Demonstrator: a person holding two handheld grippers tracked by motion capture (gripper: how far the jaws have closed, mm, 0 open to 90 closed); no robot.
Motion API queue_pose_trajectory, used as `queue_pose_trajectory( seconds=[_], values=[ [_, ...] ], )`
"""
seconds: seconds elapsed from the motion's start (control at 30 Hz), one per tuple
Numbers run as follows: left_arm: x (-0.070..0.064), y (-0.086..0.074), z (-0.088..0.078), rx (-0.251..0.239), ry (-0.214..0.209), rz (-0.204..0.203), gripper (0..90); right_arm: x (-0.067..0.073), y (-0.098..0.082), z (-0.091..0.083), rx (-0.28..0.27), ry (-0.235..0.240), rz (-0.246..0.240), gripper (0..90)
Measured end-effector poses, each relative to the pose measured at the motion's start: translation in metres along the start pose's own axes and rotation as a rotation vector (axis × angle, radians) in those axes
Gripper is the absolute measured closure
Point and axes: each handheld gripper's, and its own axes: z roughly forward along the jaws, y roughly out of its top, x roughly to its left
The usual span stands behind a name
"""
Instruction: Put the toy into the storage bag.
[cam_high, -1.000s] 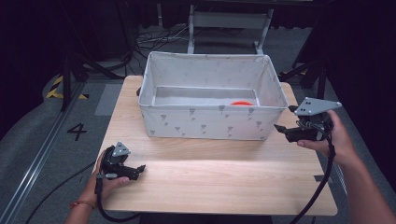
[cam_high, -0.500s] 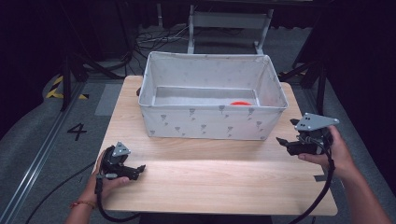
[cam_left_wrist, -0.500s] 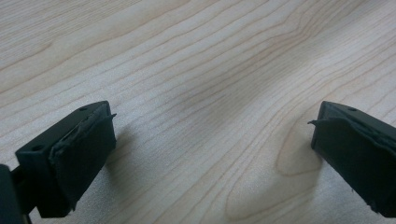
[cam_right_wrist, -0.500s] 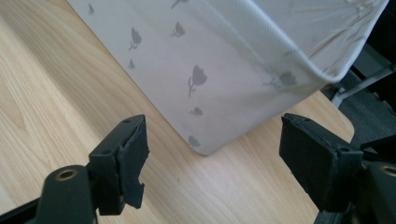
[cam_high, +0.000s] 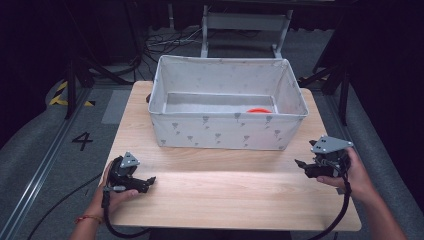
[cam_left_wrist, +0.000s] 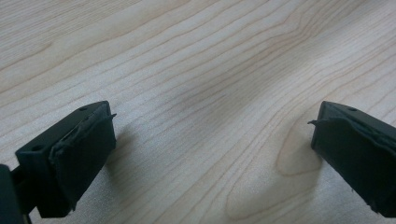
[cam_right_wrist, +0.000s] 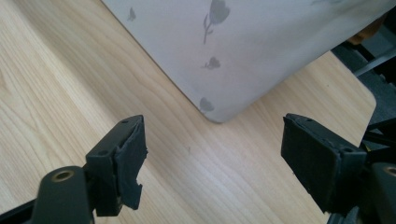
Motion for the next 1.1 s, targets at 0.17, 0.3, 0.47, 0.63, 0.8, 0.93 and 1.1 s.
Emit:
queue_pose_trajectory(
  seconds=[0.17,0.3,0.47,0.63,0.8,0.93,1.1],
  values=[
    [0.000,0.000,0.000,0.000,0.001,-0.002,0.2,0.007,-0.013,0.008,0.020,-0.012,-0.017,21.7],
    [0.000,0.000,0.000,0.000,0.001,-0.002,0.1,0.012,-0.025,0.016,0.036,-0.008,-0.020,21.3],
    [-0.001,0.000,0.000,0.001,-0.011,-0.010,0.1,0.016,-0.043,0.028,0.062,-0.002,0.004,19.6],
    [0.000,0.000,0.000,0.000,0.001,-0.002,0.2,0.017,-0.056,0.034,0.062,0.012,0.040,17.8],
    [-0.001,0.000,0.000,0.001,-0.008,-0.009,0.2,0.018,-0.073,0.040,0.049,0.028,0.127,17.2],
    [0.000,0.000,0.000,0.000,0.001,-0.002,0.2,0.018,-0.086,0.042,0.021,0.040,0.181,16.4],
    [0.000,0.000,0.000,0.000,0.001,-0.002,0.2,0.019,-0.101,0.044,0.004,0.045,0.232,16.4]
  ],
)
